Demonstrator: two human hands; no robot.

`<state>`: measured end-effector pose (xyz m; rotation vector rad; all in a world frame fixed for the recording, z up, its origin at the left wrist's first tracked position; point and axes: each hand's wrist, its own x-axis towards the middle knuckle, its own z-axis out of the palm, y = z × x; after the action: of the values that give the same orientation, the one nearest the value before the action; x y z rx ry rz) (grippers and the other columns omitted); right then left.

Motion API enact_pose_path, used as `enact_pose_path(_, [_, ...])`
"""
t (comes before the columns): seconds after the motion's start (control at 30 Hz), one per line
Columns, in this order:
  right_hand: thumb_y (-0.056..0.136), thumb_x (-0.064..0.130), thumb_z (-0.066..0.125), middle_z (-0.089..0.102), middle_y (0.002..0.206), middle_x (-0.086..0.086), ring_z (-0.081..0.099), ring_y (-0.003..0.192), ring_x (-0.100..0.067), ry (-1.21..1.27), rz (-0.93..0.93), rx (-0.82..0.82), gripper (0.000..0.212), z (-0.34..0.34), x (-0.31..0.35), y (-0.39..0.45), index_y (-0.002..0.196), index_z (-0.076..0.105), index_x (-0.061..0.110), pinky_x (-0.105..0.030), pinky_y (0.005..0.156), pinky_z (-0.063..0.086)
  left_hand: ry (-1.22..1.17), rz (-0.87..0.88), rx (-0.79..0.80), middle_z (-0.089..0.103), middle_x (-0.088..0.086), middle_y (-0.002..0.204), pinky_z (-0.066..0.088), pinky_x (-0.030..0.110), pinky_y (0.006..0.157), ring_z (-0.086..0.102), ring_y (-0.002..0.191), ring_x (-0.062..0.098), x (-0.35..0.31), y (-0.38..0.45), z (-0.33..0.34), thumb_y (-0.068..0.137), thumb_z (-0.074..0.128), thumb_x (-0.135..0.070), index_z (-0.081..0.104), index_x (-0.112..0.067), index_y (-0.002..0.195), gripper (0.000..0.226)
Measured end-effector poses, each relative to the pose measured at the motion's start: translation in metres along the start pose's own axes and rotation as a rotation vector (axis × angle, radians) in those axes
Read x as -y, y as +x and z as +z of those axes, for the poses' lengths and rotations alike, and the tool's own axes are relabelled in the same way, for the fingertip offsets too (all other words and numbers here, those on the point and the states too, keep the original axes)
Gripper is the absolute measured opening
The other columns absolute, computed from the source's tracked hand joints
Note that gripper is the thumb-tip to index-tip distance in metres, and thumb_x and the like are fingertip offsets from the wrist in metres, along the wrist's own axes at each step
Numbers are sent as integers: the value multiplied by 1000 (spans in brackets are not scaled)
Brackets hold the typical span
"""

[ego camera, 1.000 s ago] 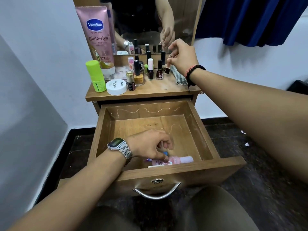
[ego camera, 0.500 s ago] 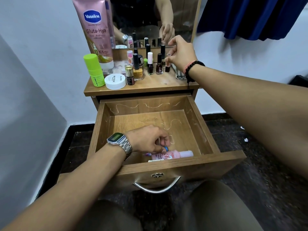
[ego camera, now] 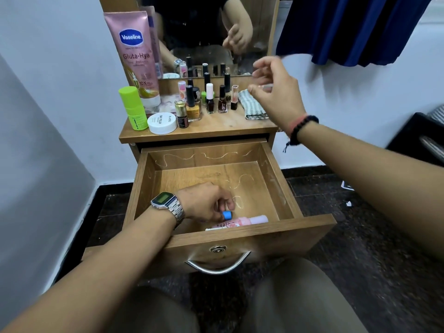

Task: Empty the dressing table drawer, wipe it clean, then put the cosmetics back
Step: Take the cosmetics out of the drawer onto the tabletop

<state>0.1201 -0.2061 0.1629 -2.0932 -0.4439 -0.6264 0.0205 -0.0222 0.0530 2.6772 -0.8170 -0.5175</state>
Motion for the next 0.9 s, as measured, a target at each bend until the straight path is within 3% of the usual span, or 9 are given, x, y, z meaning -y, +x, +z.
enact_pose_path(0.13, [88,4,58,63,103,0,61,91,-10,-26,-52,187,25,-4,2,-49,110,56,15,-14,80,51,32,34,-246,61,-4,102,46,21,76,57,85,13,-2,-2,-7,79,66,-16,64,-23,114,36])
enact_pose_path(0.3, [81,-1,64,65,106,-2,64,94,-15,122,256,648,40,12,-10,-86,111,50,21,-38,94,52,3,112,-598,49,-3,92,43,28,73,47,78,11,-6,-5,-15,75,57,-24,58,-13,106,33])
enact_pose_path(0.37, [77,0,69,66,111,-3,64,101,-17,146,294,730,46,21,-10,-95,114,51,21,-38,97,50,-25,113,-694,49,-7,98,46,27,73,50,81,11,-7,-7,-17,77,54,-26,55,-14,110,35])
enact_pose_path(0.53, [76,-2,68,63,76,-3,55,73,-6,300,314,730,30,31,-1,-101,102,57,10,-23,78,47,-104,135,-852,54,-1,103,52,29,72,54,83,8,-13,-11,-22,84,65,-10,54,-13,110,29])
enact_pose_path(0.63, [76,9,72,68,91,-25,59,83,-15,315,297,703,24,30,-2,-103,98,63,11,-38,87,51,-128,120,-901,54,-1,100,53,33,70,55,81,11,-13,-13,-23,84,65,-12,53,-13,107,26])
enact_pose_path(0.77, [82,11,72,69,86,-3,63,82,-15,304,310,670,17,23,-9,-96,97,66,14,-37,82,55,-179,56,-976,57,-1,93,54,35,67,58,74,15,-11,-11,-23,86,66,-18,49,-14,101,23])
enact_pose_path(0.9, [82,16,73,68,82,0,61,78,-10,382,382,578,12,13,-12,-83,93,69,14,-24,76,52,-220,-23,-1030,57,-3,85,50,24,60,56,68,11,-7,-9,-24,88,63,-20,45,-17,94,20])
